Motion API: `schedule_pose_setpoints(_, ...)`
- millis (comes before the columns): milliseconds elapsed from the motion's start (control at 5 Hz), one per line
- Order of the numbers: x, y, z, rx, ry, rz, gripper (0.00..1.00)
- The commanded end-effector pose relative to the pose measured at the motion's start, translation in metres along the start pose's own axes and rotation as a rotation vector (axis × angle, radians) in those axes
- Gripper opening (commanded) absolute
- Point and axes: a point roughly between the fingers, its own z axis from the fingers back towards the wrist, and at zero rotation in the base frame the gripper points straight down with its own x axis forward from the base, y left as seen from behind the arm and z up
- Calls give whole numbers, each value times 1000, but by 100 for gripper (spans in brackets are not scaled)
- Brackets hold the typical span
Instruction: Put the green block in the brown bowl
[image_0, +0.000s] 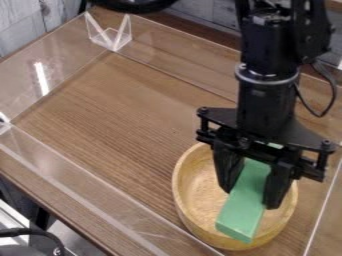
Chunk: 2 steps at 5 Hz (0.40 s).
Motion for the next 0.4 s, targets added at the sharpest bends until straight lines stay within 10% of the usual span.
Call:
schedule_pose_setpoints(0,1,-1,9,-23,-38,0,0)
schedule_pose_setpoints(200,1,-1,8,-26,-36,2,0)
